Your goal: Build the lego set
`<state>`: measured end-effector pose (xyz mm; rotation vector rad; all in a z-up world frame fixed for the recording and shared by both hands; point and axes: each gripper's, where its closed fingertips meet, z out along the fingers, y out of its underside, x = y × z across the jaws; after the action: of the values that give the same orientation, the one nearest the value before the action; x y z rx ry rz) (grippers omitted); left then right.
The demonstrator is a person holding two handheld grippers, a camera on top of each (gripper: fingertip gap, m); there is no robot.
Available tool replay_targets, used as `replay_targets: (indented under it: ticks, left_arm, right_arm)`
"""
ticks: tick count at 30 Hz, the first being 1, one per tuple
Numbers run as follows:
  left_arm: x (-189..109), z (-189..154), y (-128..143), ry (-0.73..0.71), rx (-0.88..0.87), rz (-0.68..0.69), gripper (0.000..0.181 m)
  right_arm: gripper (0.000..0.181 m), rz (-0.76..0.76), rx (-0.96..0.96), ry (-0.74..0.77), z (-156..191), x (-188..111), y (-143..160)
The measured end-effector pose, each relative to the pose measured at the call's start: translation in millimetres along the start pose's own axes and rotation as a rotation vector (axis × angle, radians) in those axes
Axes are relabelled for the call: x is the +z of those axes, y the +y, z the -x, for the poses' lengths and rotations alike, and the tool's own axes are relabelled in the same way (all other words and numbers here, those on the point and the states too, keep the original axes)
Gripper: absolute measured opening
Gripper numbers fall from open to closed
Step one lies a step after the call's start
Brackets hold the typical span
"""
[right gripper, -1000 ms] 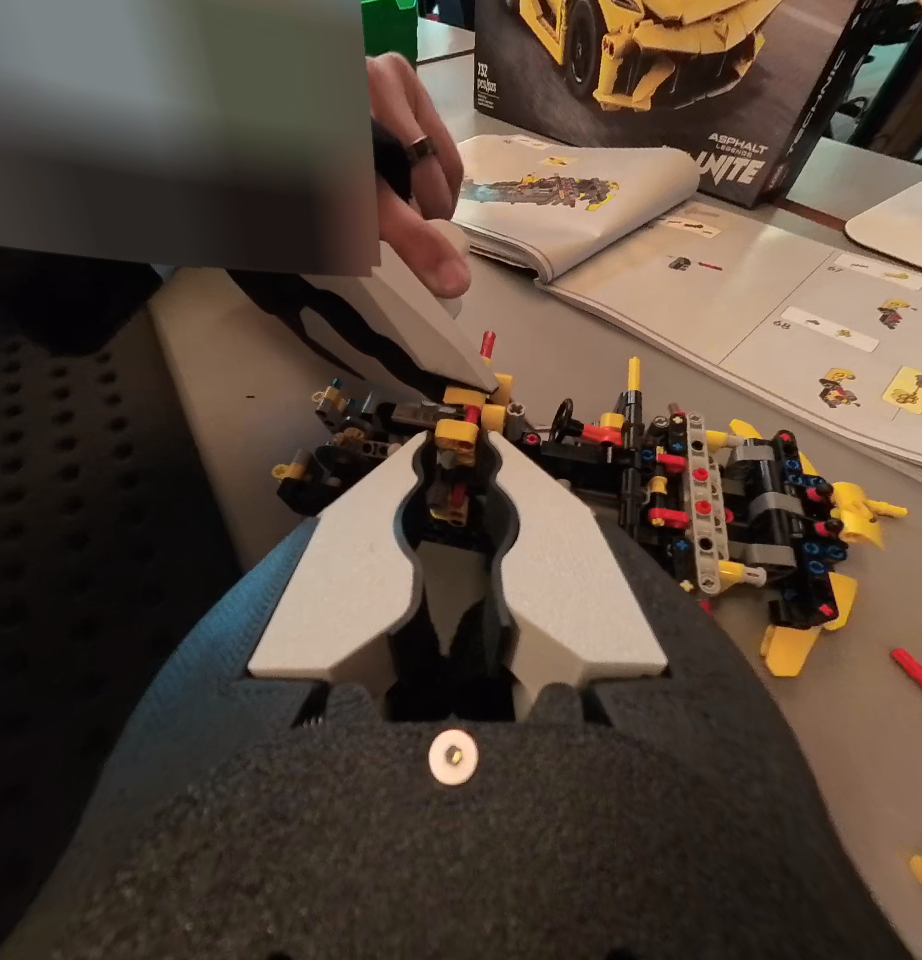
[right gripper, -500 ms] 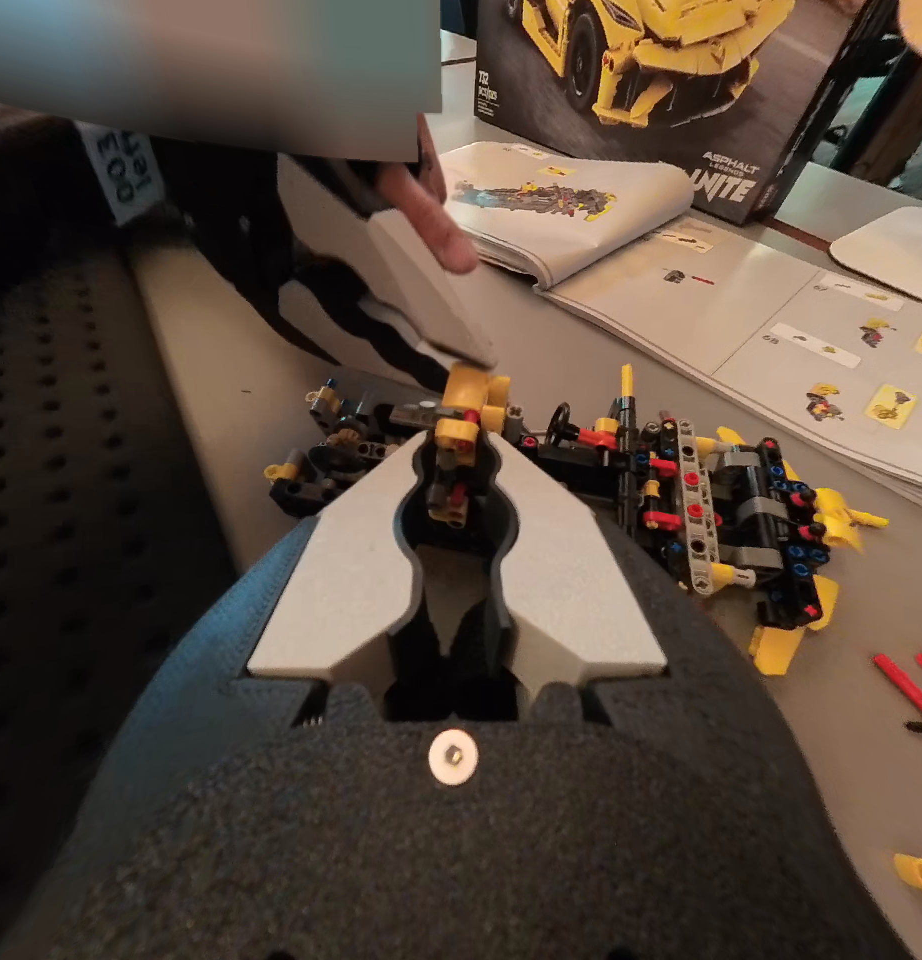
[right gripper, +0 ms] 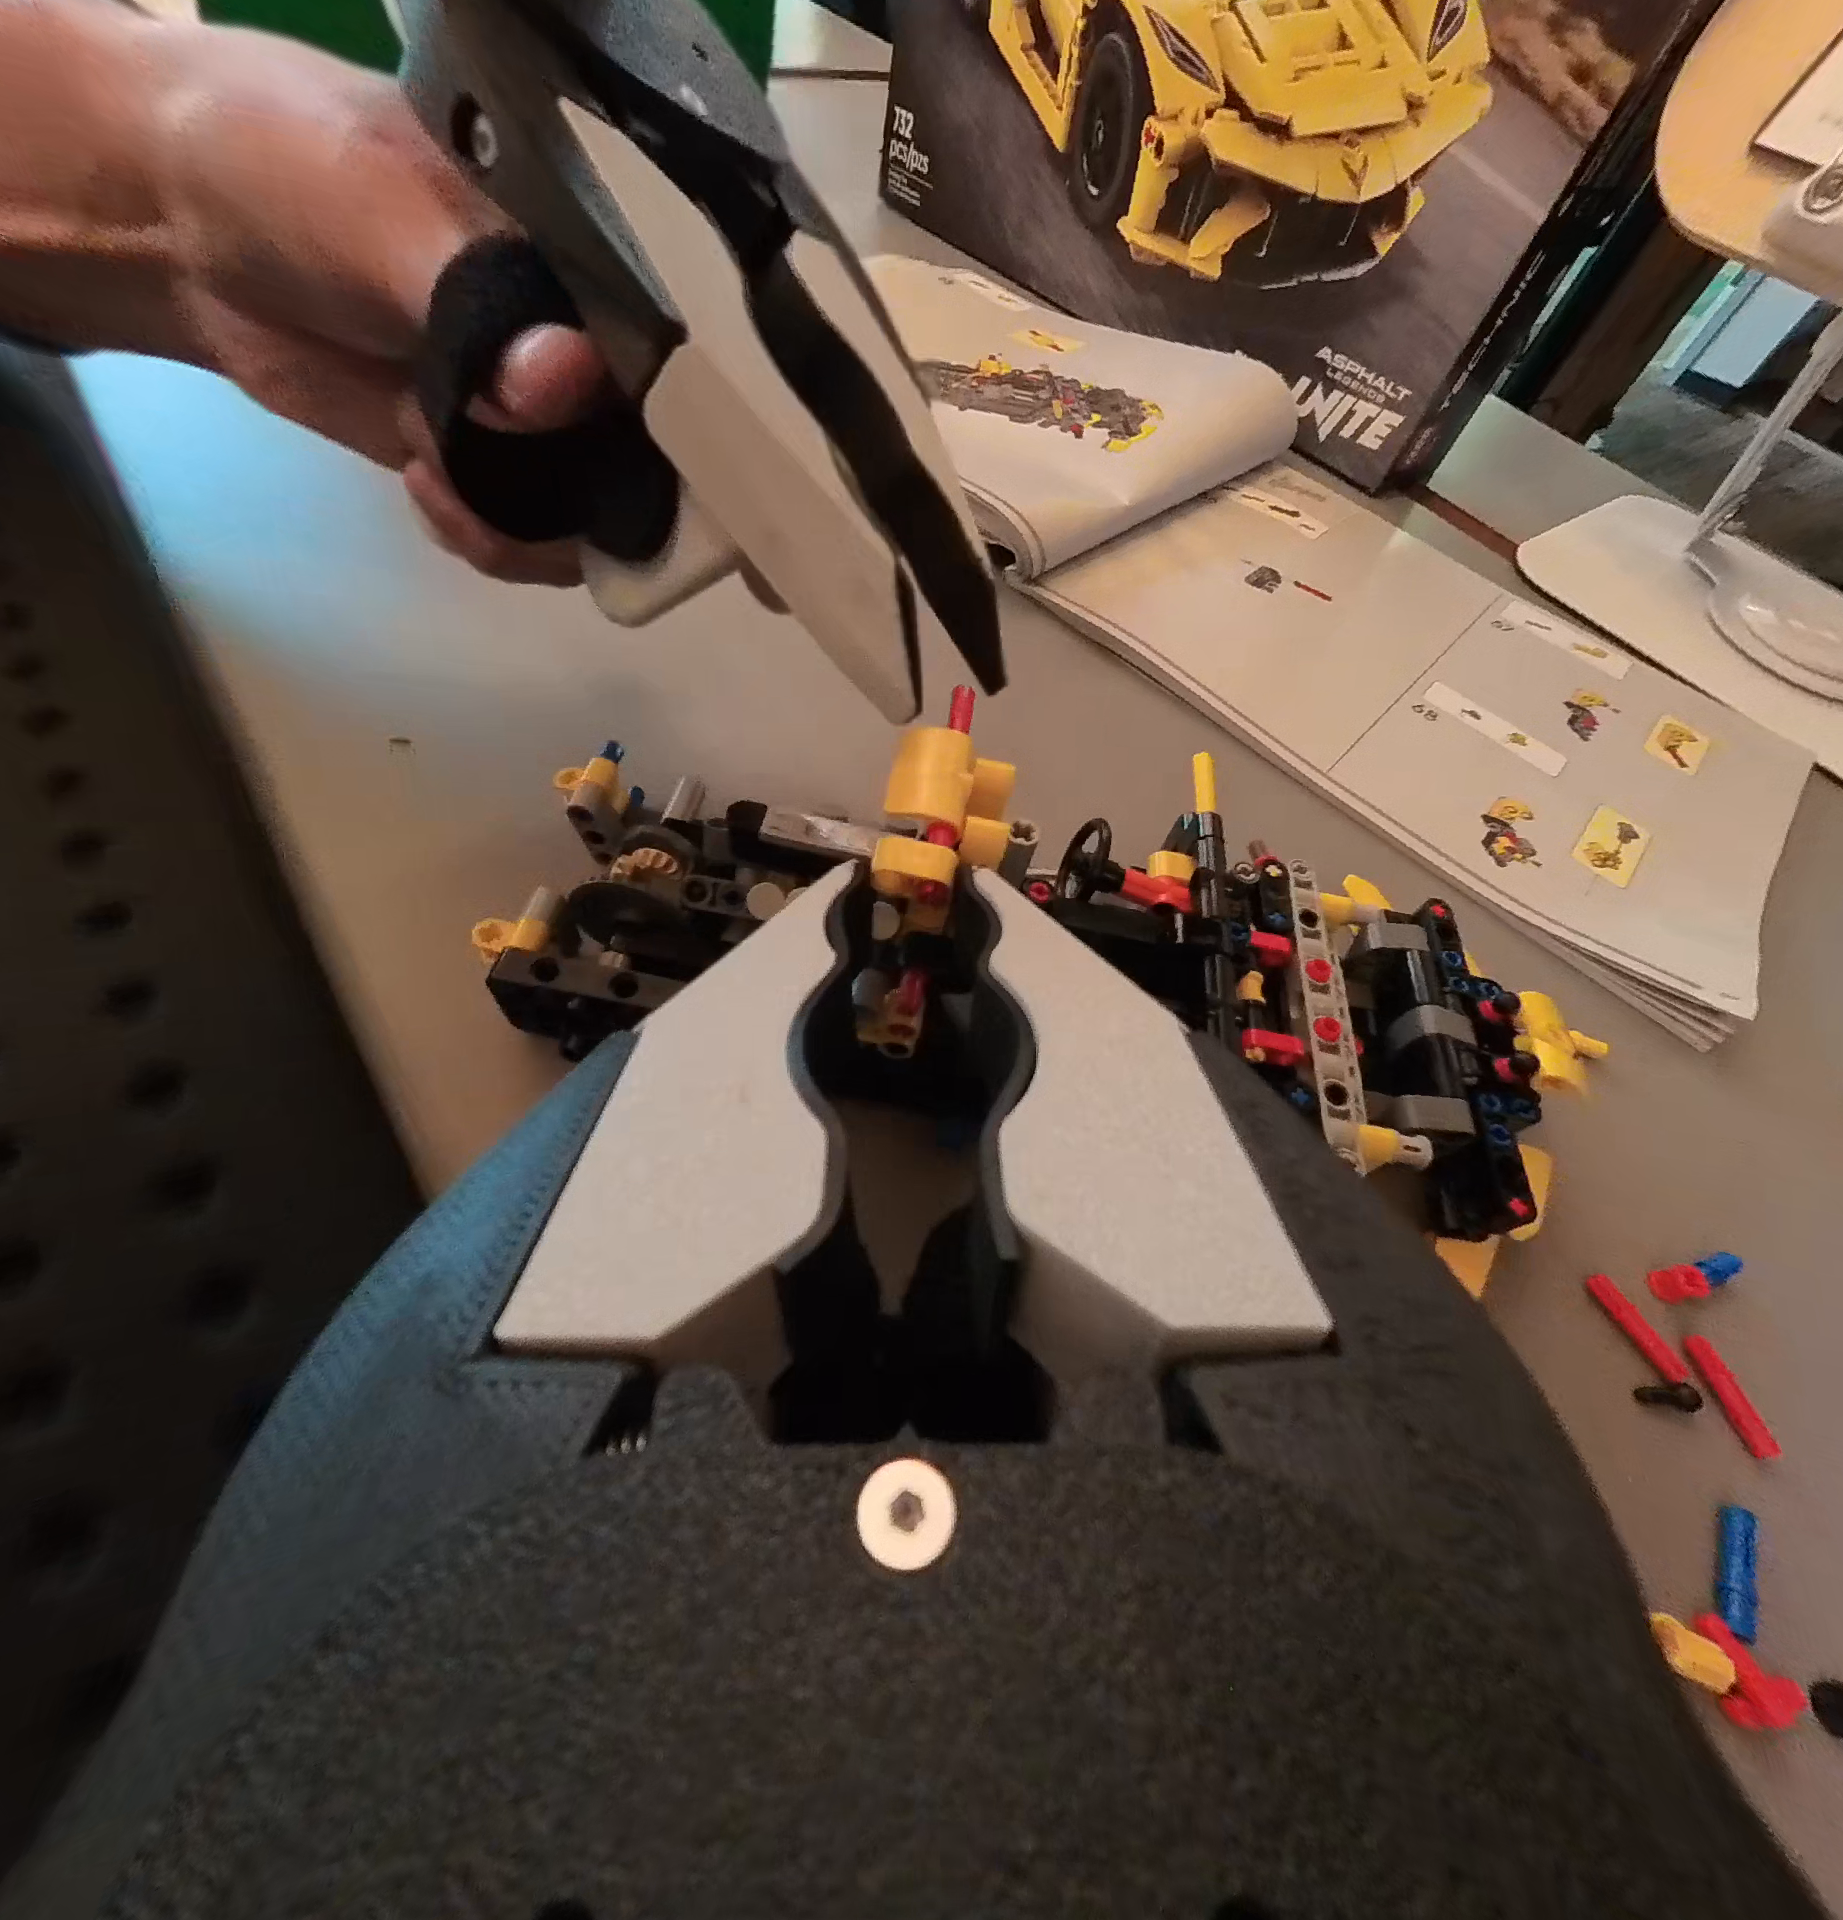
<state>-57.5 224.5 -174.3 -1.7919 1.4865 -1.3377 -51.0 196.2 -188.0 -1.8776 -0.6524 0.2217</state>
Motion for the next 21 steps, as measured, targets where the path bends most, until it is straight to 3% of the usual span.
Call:
replay_targets:
  ticks: [9, 21]
  left_arm:
    - [13, -8, 4, -0.085, -0.106, -0.113, 0.037]
    - [11, -9, 2, -0.127, 0.112, -0.18, 0.038]
  right_arm:
    - [0.015, 0.0, -0.008, 0.012, 0, 0, 0]
    - [0.015, -0.017, 0.061, -0.035, 0, 0, 0]
